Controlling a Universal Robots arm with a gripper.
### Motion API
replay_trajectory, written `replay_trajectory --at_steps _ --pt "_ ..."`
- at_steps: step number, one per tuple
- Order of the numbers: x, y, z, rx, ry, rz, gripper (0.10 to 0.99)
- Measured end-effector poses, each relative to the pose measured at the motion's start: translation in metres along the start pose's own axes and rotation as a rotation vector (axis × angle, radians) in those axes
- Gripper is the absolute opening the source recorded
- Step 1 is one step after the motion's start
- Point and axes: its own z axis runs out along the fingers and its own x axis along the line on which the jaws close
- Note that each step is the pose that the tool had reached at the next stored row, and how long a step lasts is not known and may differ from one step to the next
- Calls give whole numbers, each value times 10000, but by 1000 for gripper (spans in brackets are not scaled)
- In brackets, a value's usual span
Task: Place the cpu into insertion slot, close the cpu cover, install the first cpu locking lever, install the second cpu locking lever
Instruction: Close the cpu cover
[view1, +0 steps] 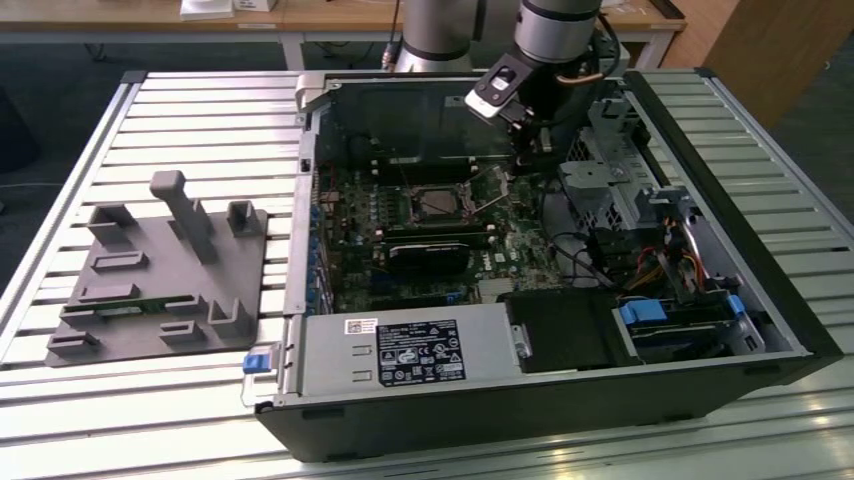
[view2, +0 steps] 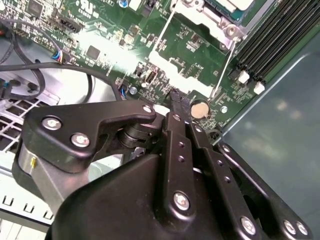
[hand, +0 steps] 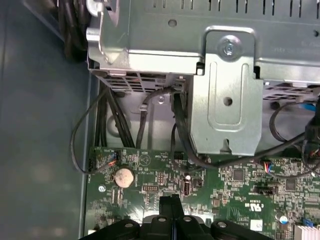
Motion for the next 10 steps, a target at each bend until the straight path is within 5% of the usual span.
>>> replay_trajectory --at_steps 10 --pt "6 19 93 91 1 0 106"
